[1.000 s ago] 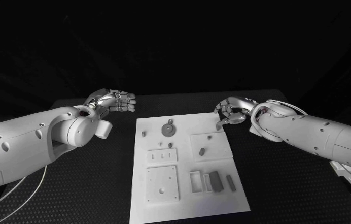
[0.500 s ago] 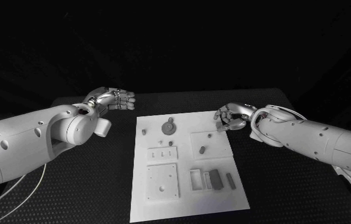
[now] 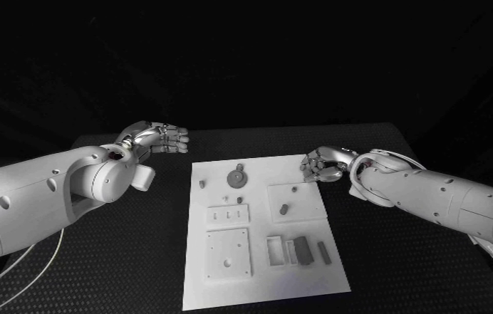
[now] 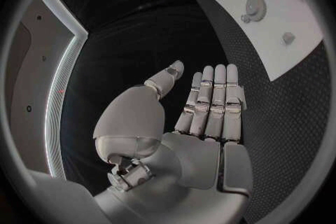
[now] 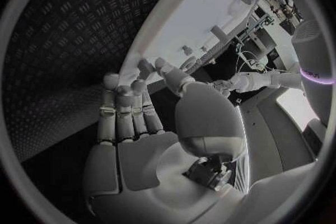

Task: Assemble the parts on the task board

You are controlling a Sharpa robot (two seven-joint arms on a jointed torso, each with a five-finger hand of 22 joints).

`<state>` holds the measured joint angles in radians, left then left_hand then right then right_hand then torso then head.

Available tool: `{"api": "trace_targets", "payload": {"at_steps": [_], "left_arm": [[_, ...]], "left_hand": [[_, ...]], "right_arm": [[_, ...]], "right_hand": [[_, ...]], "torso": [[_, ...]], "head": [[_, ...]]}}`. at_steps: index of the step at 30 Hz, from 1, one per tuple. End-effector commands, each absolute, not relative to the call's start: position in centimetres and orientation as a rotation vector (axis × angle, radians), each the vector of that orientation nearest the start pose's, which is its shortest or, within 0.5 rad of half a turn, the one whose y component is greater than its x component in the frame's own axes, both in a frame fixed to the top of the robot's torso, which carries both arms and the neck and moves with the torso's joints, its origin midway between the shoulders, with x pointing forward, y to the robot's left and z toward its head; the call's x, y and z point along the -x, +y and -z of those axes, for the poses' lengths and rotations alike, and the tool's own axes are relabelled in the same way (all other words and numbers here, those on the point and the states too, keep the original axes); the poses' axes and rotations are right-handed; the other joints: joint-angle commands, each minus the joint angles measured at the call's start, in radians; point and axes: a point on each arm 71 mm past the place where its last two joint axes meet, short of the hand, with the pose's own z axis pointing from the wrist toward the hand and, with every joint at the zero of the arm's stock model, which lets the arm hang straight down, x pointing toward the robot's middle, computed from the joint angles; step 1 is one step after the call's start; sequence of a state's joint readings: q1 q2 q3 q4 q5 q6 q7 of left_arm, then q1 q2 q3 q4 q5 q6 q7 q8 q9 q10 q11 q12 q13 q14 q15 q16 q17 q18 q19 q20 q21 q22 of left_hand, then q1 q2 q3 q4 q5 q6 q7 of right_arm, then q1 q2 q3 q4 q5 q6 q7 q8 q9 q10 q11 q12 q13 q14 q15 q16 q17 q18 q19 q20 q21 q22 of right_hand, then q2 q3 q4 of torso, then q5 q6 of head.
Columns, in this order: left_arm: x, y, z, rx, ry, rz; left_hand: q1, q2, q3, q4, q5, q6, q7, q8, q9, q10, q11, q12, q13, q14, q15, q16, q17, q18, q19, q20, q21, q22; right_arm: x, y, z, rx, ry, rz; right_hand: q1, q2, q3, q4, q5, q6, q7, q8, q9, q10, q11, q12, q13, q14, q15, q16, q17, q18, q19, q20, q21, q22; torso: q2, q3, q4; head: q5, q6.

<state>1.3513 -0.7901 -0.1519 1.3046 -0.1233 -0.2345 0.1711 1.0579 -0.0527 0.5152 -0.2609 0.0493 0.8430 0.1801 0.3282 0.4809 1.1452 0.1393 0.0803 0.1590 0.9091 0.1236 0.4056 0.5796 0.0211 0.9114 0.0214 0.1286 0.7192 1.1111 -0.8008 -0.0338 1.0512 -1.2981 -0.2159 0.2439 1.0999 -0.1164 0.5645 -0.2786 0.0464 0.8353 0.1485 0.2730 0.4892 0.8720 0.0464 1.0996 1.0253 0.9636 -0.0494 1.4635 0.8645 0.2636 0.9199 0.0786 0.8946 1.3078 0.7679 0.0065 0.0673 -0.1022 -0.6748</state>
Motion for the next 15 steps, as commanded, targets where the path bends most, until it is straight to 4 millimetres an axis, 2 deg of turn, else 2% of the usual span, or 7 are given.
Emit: {"api": "trace_targets", "payload": {"at_steps": [1, 11, 15], "left_arm": [[-53.87, 24.62, 16.36, 1.003, 1.608, 1.283], [-53.89, 24.66, 16.38, 1.005, 1.609, 1.279], [-53.89, 24.63, 16.38, 1.005, 1.610, 1.279]], "left_hand": [[0.001, -0.007, 0.000, -0.003, 0.002, -0.001, 0.002, -0.006, 0.000, 0.005, 0.000, -0.005, 0.001, 0.007, 0.002, -0.004, 0.001, 0.017, 0.001, 0.005, -0.005, 0.001], [0.001, -0.006, 0.000, -0.003, 0.002, -0.001, 0.002, -0.007, 0.000, 0.005, 0.000, -0.005, 0.001, 0.007, 0.002, -0.004, 0.002, 0.017, 0.001, 0.005, -0.005, 0.001], [0.001, -0.006, 0.000, -0.003, 0.002, -0.001, 0.002, -0.007, 0.000, 0.004, 0.000, -0.005, 0.002, 0.007, 0.002, -0.005, 0.002, 0.017, 0.001, 0.005, -0.005, 0.001]], "right_arm": [[-52.55, -31.92, 25.48, 0.032, 1.807, -0.621], [-52.59, -32.27, 25.44, 0.028, 1.800, -0.617], [-52.63, -32.38, 25.42, 0.024, 1.795, -0.614]], "right_hand": [[0.007, 0.021, 0.003, -0.008, 0.004, 0.014, 0.001, 0.011, 0.003, 0.000, -0.003, 0.006, -0.002, -0.004, -0.006, 0.005, 0.000, -0.002, -0.004, -0.004, 0.001, 0.018], [0.028, 0.036, 0.000, -0.011, 0.004, 0.036, 0.000, 0.024, 0.007, 0.003, -0.004, 0.011, -0.004, -0.001, -0.008, 0.009, 0.000, -0.002, -0.002, -0.005, 0.005, 0.019], [0.034, 0.022, -0.007, -0.011, 0.004, 0.033, 0.001, 0.022, 0.006, 0.003, -0.004, 0.012, -0.005, -0.001, -0.008, 0.010, 0.000, -0.002, -0.002, -0.006, 0.006, 0.019]], "torso": [[0.001, -0.0003, -0.0017], [0.000, 0.0002, -0.0011], [0.000, -0.0001, -0.0018]], "head": [[0.000, -0.003], [-0.001, -0.004], [-0.002, -0.003]]}}
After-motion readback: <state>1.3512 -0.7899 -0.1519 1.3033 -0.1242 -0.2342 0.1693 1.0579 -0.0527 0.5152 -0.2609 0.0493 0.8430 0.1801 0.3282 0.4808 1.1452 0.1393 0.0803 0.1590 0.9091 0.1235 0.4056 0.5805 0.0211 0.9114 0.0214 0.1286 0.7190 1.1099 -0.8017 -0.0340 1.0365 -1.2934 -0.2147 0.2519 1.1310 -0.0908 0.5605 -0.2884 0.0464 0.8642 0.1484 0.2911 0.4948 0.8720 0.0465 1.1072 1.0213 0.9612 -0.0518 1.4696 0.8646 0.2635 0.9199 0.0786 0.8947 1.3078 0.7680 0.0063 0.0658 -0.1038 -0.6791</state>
